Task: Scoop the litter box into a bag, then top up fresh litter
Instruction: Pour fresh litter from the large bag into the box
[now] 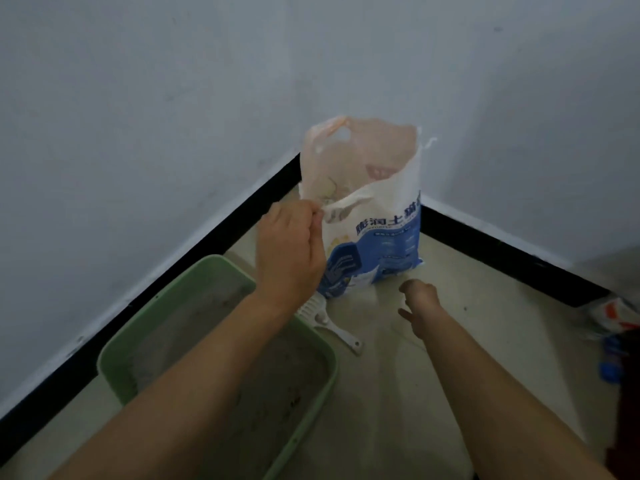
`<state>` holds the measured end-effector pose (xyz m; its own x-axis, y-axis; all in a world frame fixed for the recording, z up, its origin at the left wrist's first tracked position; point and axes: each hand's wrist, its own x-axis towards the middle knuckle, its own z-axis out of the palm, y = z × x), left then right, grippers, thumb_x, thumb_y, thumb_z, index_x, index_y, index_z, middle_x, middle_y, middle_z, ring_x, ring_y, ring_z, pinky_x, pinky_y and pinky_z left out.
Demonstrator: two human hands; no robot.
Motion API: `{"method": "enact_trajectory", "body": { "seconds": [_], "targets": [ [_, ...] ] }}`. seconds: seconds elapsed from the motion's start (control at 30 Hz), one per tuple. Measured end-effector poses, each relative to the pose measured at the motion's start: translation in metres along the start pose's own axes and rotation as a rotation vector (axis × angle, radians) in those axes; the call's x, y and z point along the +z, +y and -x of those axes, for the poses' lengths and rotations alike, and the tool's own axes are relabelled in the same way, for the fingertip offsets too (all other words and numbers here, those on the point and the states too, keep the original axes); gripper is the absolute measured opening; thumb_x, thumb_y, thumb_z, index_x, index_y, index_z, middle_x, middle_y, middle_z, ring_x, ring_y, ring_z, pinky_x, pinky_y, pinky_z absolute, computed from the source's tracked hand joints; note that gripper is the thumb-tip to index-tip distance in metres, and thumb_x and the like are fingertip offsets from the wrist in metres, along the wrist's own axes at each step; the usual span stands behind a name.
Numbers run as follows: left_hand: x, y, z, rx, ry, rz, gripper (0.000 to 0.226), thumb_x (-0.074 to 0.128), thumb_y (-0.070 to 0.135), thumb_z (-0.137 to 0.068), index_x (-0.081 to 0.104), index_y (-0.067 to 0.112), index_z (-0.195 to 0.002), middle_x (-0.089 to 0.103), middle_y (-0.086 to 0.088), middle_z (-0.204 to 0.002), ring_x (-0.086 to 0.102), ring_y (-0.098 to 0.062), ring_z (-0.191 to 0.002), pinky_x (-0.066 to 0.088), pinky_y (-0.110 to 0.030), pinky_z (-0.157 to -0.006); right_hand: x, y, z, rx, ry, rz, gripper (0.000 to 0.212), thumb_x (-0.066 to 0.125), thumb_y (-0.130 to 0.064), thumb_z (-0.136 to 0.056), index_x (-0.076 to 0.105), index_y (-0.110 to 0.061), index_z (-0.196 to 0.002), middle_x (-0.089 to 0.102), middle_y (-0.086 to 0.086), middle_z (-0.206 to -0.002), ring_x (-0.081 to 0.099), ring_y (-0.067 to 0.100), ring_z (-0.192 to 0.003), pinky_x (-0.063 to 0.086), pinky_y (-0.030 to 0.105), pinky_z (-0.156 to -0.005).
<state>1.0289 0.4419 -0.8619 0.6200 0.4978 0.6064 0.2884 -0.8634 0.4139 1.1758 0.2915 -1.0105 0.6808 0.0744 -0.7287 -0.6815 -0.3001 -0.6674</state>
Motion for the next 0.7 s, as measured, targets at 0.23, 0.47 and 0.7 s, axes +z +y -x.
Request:
{"method": "enact_trajectory", "body": {
  "seconds": [0.23, 0.47, 0.7],
  "targets": [
    [-0.007, -0.006, -0.02, 0.11, -0.135, -0.424, 0.019, 0.051, 0.024, -0.089, 0.065, 0.014, -0.096, 0.058, -0.008, -0.122, 0.039, -0.033, -0.123, 0.026, -0.045, -0.091, 0.041, 0.022, -0.014, -0.099, -0.176, -0.125, 0.051, 0.048, -0.034, -0.098, 0.034, -0.029, -0.148, 0.043, 0.0, -0.145, 0.046, 0.024, -0.117, 0.044, 0.041, -0.083],
    [0.025, 0.045, -0.038, 0.221, -0.526, -0.549, 0.056, 0.04, 0.025, -0.092, 0.03, 0.006, -0.143, 0.054, -0.01, -0.131, 0.042, -0.029, -0.131, -0.001, -0.059, -0.114, 0.047, 0.025, -0.013, -0.146, -0.289, -0.059, 0.062, 0.04, -0.025, -0.106, 0.008, -0.037, -0.157, 0.031, -0.002, -0.157, 0.041, 0.026, -0.136, 0.043, 0.045, -0.099],
    [0.062, 0.072, -0.052, 0.12, -0.456, -0.291, 0.042, 0.032, 0.047, -0.102, 0.054, 0.016, -0.119, 0.067, -0.007, -0.102, 0.061, -0.029, -0.092, 0.039, -0.04, -0.085, 0.019, 0.038, -0.03, -0.086, -0.296, -0.032, 0.052, 0.044, -0.028, -0.104, 0.028, -0.03, -0.153, 0.046, 0.002, -0.139, 0.048, 0.023, -0.119, 0.047, 0.037, -0.086]
  ]
}}
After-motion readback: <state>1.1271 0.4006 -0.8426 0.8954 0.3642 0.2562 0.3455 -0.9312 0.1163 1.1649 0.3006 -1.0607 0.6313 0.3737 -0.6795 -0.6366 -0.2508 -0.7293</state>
